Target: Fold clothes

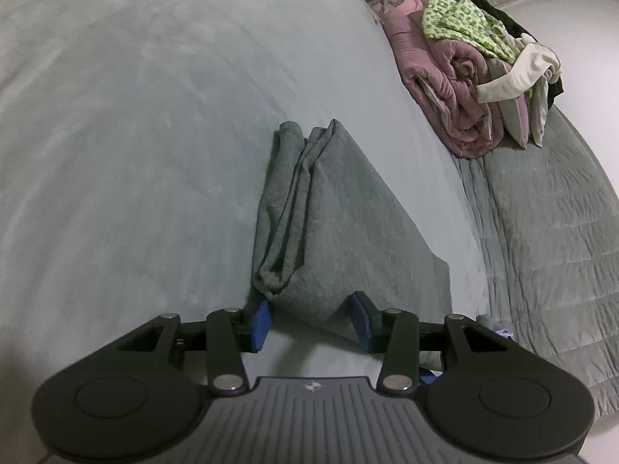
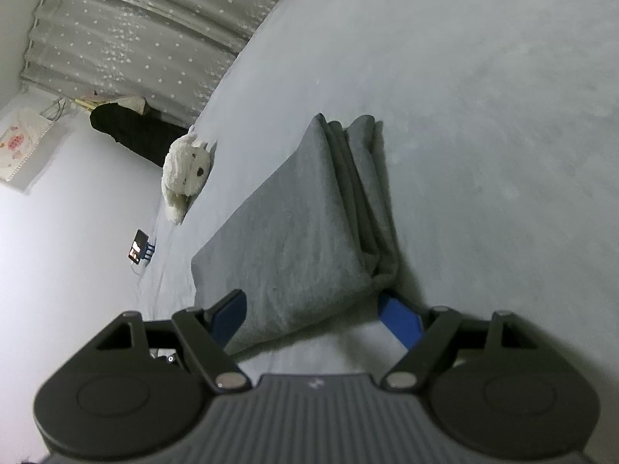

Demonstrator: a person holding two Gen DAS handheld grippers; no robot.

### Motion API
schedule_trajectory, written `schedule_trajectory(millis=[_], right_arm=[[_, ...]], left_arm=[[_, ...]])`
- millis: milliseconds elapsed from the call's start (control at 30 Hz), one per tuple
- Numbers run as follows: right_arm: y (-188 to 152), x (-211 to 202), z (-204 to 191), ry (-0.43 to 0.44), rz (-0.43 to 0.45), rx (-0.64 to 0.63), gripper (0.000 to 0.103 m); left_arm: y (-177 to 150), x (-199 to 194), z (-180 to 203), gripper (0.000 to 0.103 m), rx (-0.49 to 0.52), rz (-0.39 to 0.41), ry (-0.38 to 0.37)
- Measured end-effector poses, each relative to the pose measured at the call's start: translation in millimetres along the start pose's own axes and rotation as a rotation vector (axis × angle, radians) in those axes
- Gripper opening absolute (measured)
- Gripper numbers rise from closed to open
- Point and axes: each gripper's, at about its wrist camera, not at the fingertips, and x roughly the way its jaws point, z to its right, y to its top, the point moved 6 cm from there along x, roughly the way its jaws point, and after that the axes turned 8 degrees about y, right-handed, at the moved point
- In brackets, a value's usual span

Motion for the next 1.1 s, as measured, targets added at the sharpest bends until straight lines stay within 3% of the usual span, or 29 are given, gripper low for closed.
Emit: schedule_trajectory(millis=[1100], right_arm=[[14.5, 20.7, -0.4, 0.015, 0.037, 0.003, 0.078]], left_arm=[[17.5, 1.3, -12.9, 0.043, -0.076, 0.040, -0.034]])
